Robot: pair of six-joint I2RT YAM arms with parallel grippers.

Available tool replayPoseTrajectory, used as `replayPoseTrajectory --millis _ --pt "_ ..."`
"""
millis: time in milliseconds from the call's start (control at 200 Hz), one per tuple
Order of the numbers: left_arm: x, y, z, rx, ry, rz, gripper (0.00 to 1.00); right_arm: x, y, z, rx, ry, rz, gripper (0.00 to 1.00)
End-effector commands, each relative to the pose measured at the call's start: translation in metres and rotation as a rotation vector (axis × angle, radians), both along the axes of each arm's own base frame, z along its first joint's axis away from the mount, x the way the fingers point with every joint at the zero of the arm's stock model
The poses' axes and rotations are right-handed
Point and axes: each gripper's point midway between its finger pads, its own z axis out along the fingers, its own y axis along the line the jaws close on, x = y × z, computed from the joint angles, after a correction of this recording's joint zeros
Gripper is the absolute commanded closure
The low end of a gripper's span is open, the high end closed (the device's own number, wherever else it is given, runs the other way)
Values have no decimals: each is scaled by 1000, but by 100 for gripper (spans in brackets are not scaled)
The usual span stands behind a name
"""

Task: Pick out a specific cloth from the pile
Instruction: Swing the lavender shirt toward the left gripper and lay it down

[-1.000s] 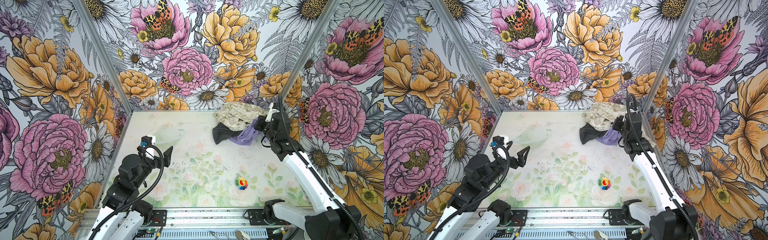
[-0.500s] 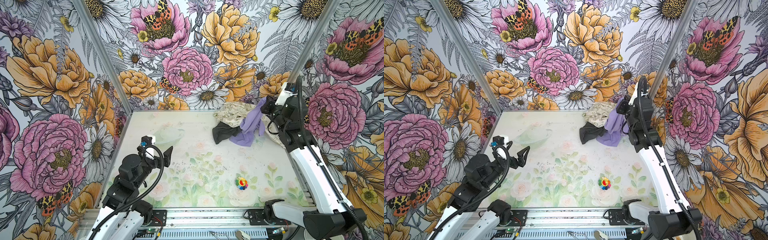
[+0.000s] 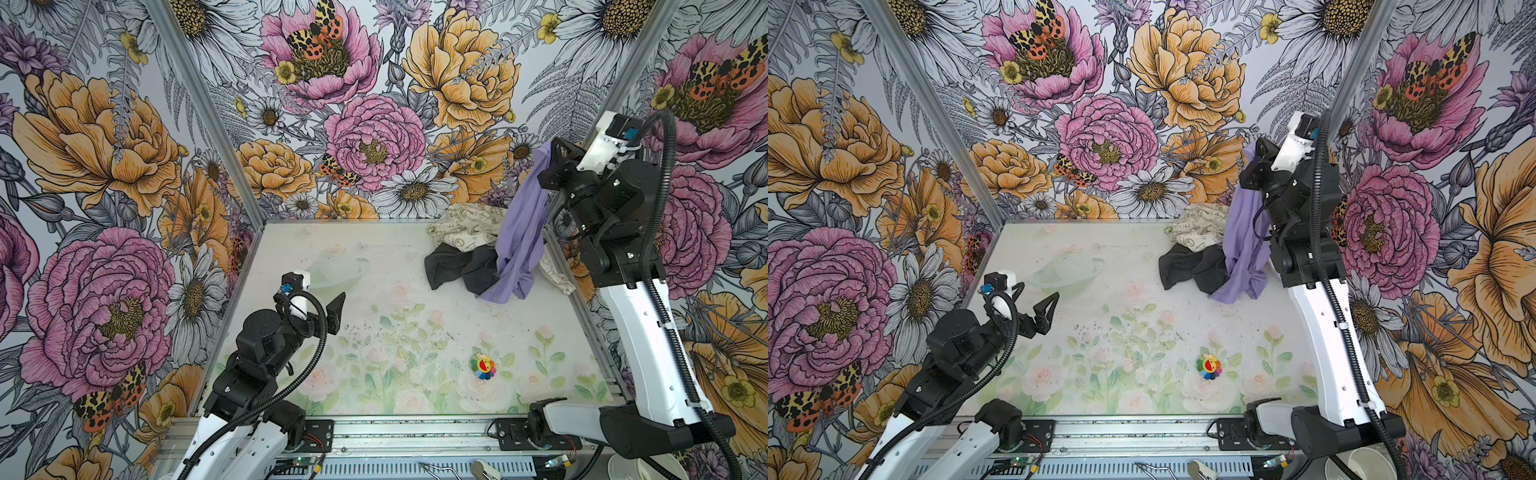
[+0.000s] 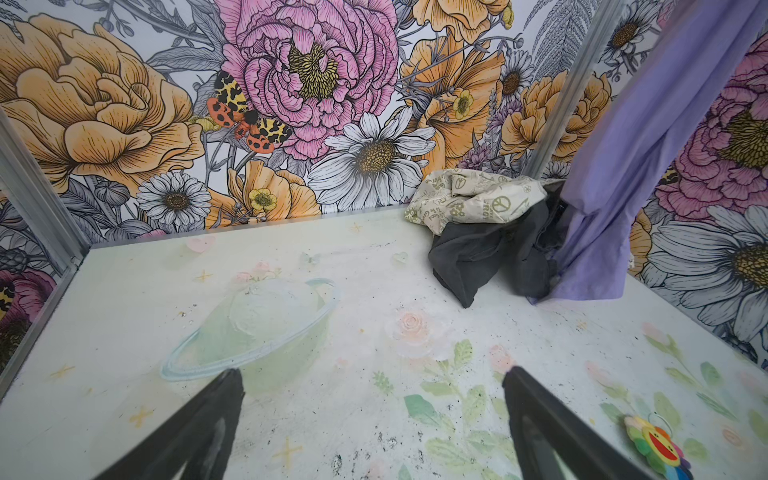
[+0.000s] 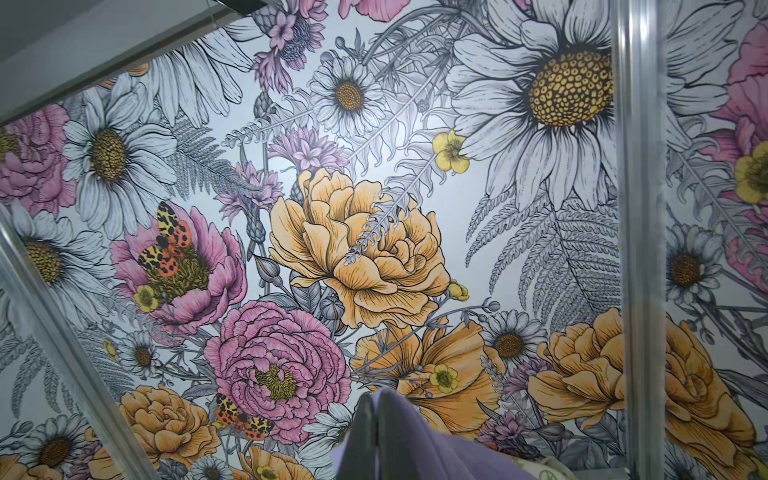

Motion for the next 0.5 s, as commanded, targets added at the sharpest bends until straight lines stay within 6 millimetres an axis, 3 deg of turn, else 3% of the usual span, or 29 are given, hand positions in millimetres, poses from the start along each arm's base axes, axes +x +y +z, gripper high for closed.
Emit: replayPoseTrajectory --millis 0,140,310,495 --pt "1 6 -5 -10 7 33 1 4 39 6 -46 -42 153 100" --pt "1 6 -5 -11 8 33 1 18 94 -35 -120 36 295 100" --pt "1 6 -4 -12 5 35 1 19 173 -93 -218 130 474 100" --pt "-1 8 -3 -15 -1 39 1 1 270 -186 -345 293 689 100"
